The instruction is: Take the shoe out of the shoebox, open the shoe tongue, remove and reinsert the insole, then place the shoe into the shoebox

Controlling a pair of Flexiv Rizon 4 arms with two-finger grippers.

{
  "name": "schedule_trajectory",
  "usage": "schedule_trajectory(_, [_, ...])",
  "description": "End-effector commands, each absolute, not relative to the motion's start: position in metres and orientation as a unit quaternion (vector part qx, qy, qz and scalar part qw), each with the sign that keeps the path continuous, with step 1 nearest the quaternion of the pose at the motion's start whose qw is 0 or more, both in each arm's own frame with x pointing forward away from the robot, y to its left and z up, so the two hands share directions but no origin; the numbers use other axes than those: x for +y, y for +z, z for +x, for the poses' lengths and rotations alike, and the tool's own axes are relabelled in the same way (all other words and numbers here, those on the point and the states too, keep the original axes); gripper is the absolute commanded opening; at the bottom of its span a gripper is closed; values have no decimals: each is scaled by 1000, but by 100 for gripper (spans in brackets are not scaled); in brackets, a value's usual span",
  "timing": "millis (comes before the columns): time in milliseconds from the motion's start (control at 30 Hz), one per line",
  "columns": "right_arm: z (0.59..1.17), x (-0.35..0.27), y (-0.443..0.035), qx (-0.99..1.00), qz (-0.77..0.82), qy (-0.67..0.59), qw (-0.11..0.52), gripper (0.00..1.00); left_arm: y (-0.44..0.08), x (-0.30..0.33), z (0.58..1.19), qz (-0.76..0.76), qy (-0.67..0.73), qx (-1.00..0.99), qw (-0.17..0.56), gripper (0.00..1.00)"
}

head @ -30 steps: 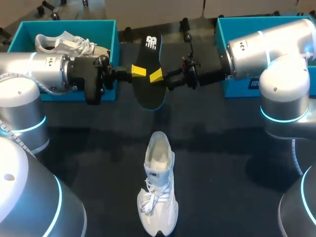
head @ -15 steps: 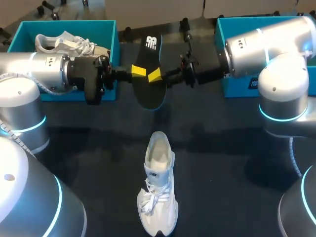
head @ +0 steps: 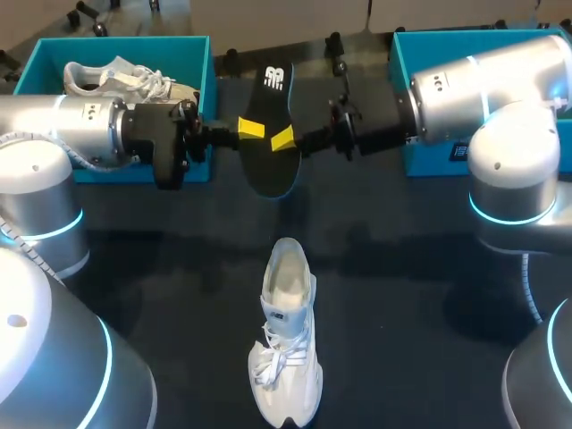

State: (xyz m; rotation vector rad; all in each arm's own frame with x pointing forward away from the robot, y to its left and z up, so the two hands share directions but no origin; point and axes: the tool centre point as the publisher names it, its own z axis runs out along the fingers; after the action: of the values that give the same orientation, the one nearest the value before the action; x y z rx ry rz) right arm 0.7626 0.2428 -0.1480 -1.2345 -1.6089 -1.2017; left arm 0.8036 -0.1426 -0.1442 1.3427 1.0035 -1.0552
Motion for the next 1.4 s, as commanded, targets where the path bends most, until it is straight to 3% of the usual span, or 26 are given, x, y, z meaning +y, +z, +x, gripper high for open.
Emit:
schedule_trajectory(33, [762,243,-149,-629,-484,-473,382,0,-145,-143,803,567,-444,424,549,0])
schedule_trajectory(133, [763,243,-150,-629,-483,-474,383,0,-145,-143,803,566,-452,423,545,0])
schedule_trajectory(167, [764,243,-150,-629,-483,-474,383,0,-145,-143,803,567,-452,422,543,5])
schedule_trajectory(200, [764,242,-150,-629,-483,-474,384,0,-146,-143,802,570,-453,421,541,60])
schedule_trajectory(233, [764,242,-151,-629,-482,-474,384,0,-146,-142,802,571,-455,420,539,100])
schedule_trajectory(800, [763,221,-179,-645,-450,-504,356,0,-166,-84,809,626,-406,473,469,100])
schedule_trajectory(1400, [761,216,-181,-649,-441,-512,349,0,-170,-85,809,621,-384,506,459,100])
